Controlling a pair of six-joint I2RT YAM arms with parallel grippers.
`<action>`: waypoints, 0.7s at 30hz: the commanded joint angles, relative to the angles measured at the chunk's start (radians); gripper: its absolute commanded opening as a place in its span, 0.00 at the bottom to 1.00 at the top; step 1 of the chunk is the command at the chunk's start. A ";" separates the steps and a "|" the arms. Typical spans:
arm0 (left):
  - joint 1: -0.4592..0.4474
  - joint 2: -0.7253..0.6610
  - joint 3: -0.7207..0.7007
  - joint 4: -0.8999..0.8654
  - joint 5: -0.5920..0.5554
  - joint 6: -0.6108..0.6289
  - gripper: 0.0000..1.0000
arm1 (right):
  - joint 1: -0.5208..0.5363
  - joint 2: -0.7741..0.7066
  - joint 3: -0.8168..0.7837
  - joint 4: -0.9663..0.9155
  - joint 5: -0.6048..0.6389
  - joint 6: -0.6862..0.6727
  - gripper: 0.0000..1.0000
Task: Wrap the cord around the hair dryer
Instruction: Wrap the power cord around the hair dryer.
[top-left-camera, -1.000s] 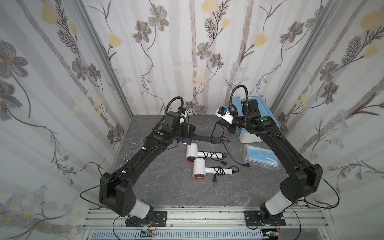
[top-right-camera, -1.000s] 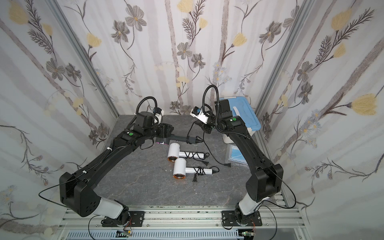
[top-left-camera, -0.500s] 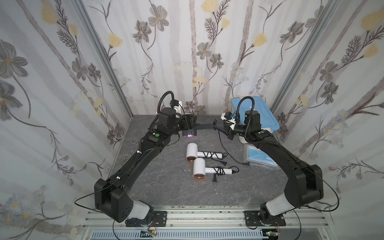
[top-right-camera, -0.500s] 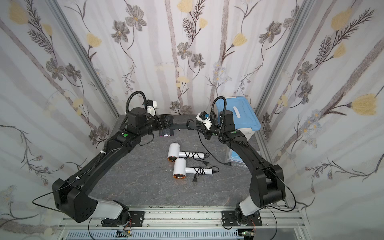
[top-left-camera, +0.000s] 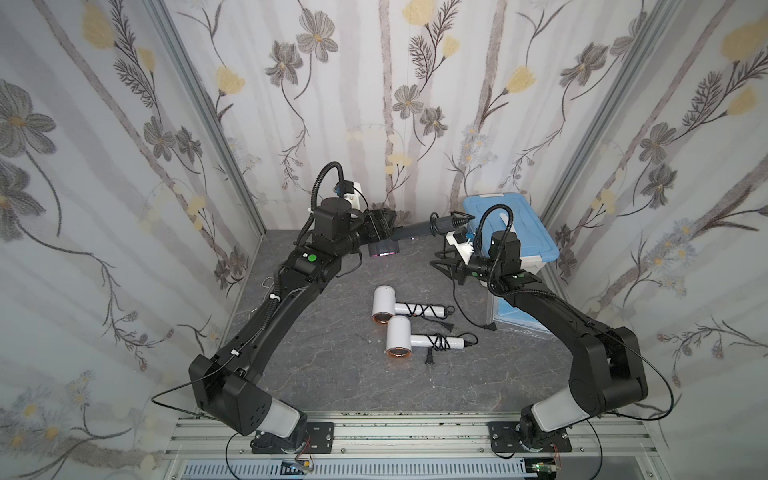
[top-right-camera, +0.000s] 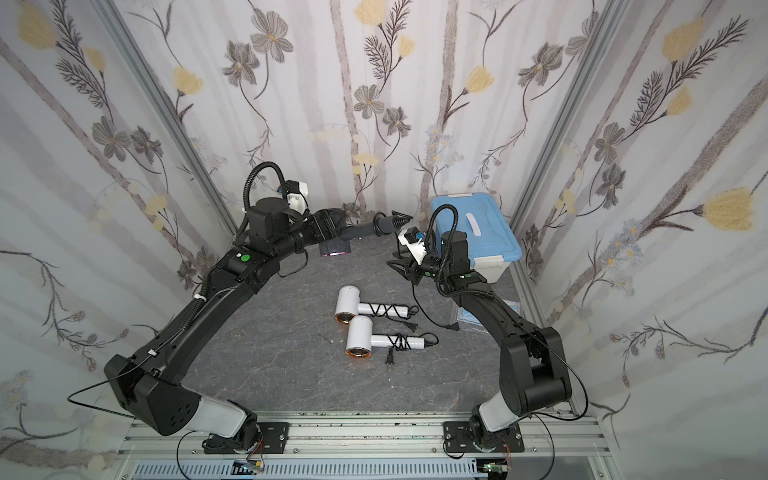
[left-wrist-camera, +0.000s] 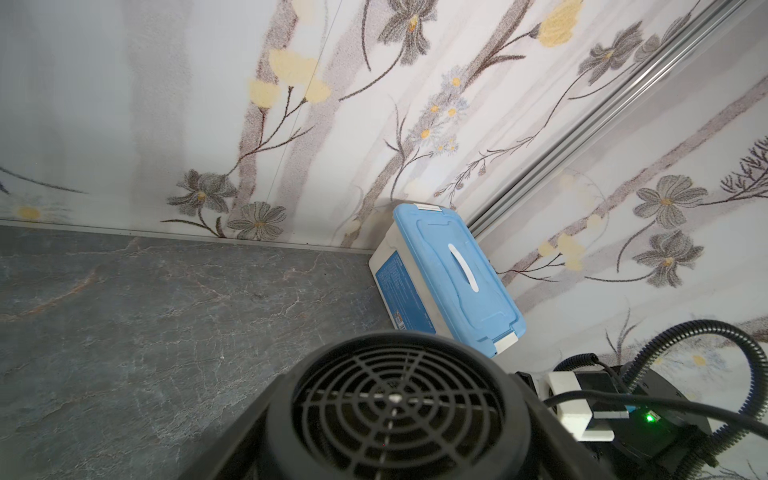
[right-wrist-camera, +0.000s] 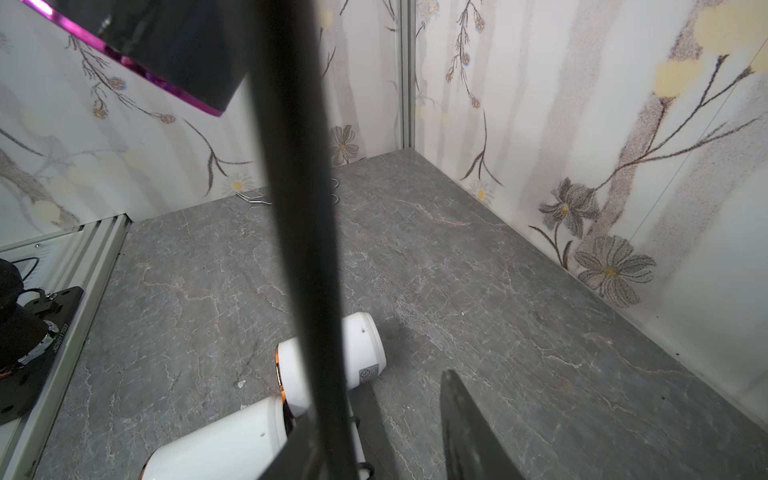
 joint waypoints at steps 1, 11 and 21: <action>0.003 -0.012 0.025 0.026 -0.039 -0.014 0.00 | -0.001 -0.020 -0.042 0.076 -0.007 0.038 0.40; 0.009 0.005 0.041 0.002 -0.079 -0.015 0.00 | -0.002 -0.081 -0.166 0.071 0.042 0.071 0.27; 0.019 0.011 0.038 0.001 -0.075 -0.027 0.00 | -0.002 -0.121 -0.205 0.041 0.066 0.066 0.08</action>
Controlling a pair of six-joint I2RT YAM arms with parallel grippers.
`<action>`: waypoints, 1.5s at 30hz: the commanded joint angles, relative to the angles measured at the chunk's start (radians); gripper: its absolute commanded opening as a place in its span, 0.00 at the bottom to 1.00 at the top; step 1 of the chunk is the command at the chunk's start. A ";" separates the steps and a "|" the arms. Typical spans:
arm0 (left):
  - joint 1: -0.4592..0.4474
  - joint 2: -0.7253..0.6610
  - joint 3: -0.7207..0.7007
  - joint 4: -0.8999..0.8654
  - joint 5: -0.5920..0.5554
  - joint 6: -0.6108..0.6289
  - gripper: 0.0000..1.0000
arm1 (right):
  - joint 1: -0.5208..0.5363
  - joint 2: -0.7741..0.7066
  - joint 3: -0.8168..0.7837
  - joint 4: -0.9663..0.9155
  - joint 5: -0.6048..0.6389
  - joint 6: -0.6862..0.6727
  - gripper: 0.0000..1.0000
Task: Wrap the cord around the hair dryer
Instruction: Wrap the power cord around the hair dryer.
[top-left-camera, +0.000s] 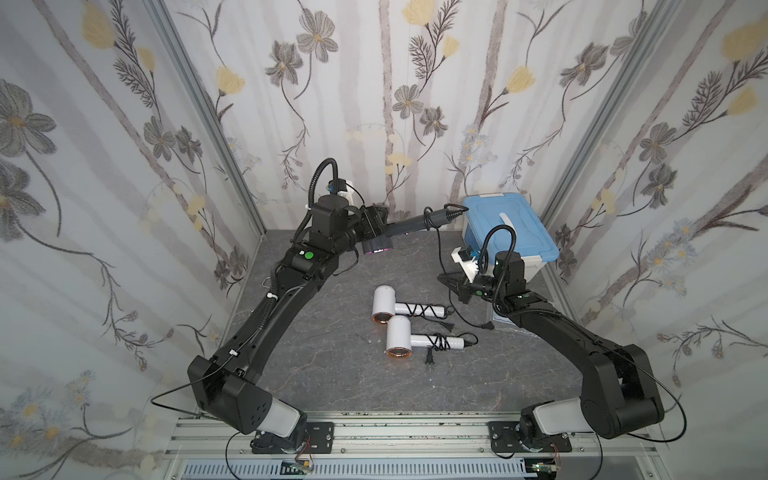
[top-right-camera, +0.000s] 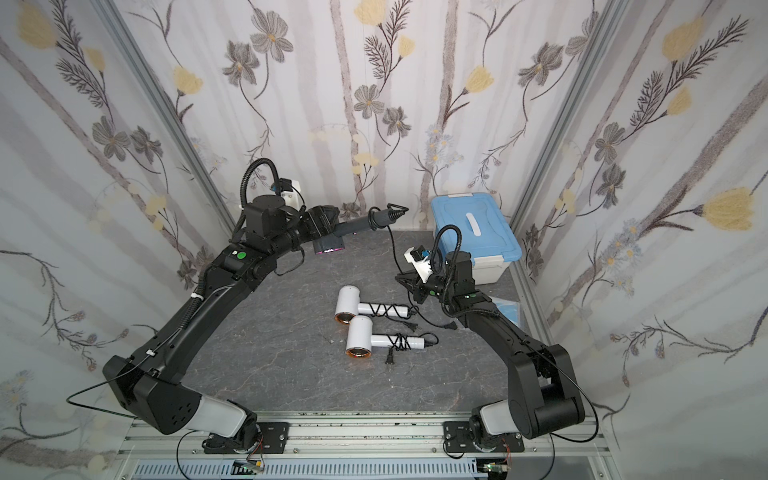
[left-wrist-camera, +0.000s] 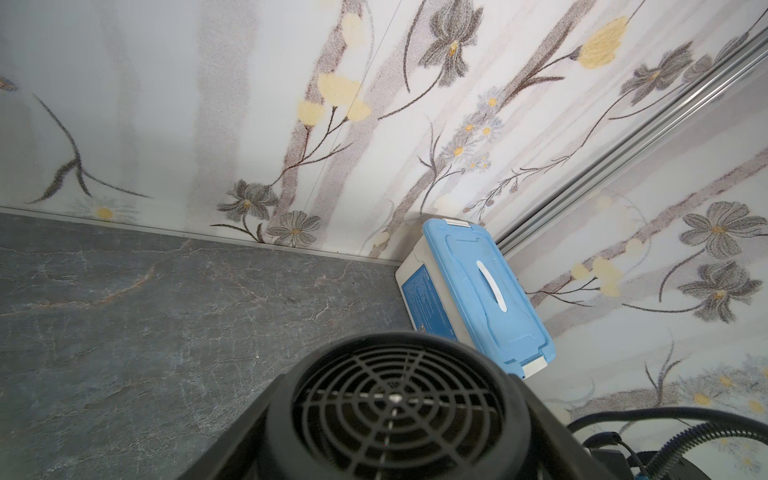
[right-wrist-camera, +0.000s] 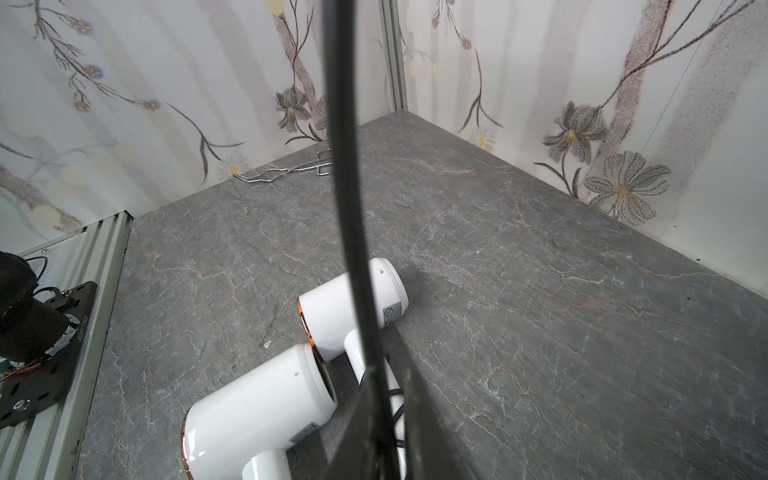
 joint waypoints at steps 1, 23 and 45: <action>0.001 0.001 0.012 0.040 -0.012 -0.027 0.00 | -0.002 -0.001 0.002 0.014 0.015 0.014 0.05; -0.019 0.256 0.026 0.060 -0.681 0.012 0.00 | 0.350 -0.175 0.392 -0.798 0.564 -0.188 0.00; -0.083 0.241 0.100 -0.349 -0.433 0.604 0.00 | 0.428 0.171 1.194 -1.035 1.121 -0.689 0.00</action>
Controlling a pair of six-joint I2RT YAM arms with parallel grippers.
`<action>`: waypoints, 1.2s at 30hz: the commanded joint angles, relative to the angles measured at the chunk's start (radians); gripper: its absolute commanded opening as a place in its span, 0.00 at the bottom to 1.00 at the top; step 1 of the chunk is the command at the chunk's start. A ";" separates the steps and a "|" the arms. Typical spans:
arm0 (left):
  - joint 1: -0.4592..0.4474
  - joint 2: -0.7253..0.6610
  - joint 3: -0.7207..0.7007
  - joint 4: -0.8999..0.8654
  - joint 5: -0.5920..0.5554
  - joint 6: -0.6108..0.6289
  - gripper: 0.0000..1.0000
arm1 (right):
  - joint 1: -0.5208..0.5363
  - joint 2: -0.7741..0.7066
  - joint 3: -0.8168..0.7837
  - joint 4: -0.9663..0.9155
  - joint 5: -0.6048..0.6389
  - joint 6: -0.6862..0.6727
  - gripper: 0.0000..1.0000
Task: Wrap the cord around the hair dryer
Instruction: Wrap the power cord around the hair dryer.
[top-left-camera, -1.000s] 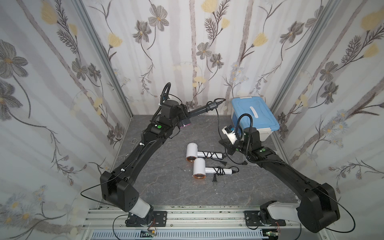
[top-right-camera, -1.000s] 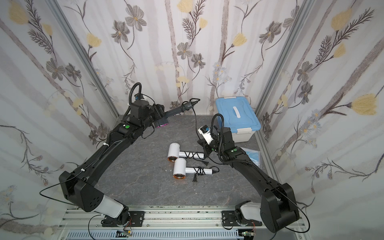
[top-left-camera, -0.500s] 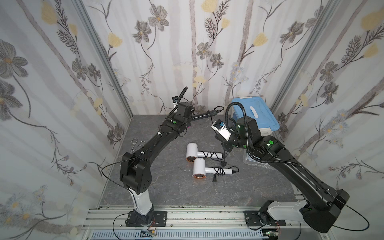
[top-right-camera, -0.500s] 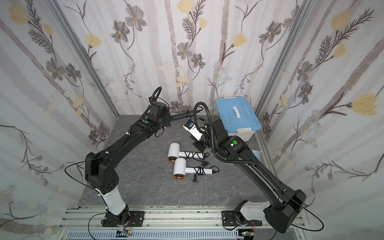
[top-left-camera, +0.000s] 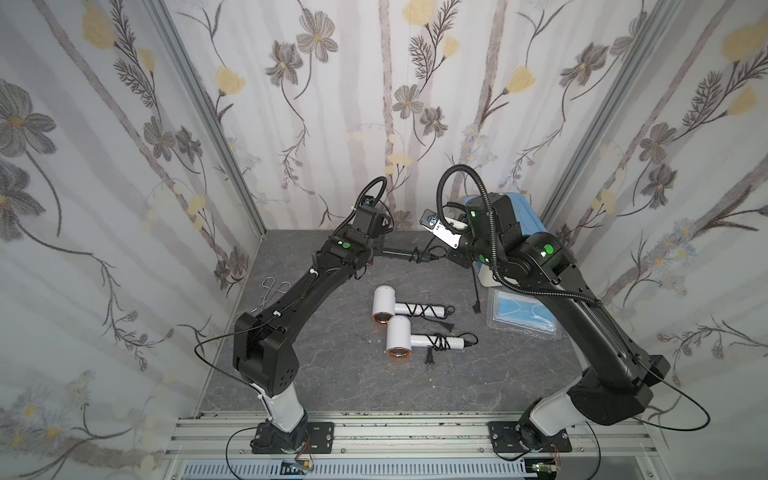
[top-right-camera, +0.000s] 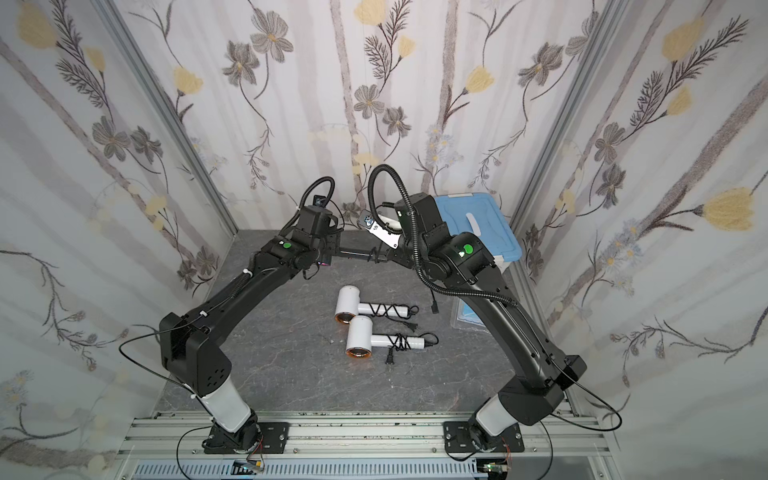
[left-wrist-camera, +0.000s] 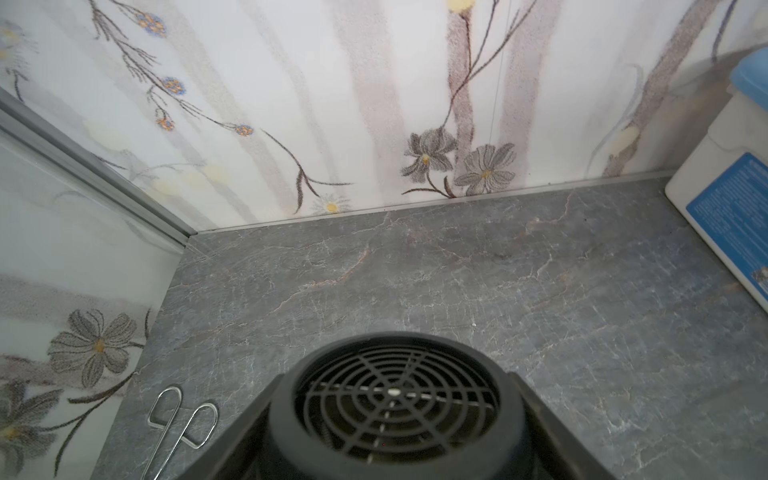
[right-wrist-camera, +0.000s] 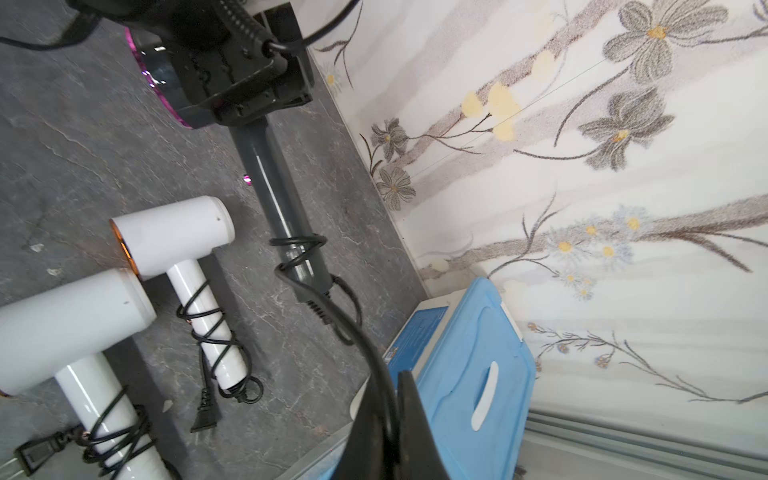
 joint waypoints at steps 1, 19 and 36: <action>-0.005 -0.012 0.012 -0.147 0.124 0.152 0.00 | -0.006 0.042 0.076 0.099 0.049 -0.155 0.00; -0.010 -0.326 -0.304 0.101 0.919 0.005 0.00 | -0.199 0.249 0.263 0.124 -0.505 -0.050 0.00; 0.138 -0.395 -0.340 0.659 0.625 -0.601 0.00 | -0.291 0.060 -0.439 0.658 -0.994 0.281 0.00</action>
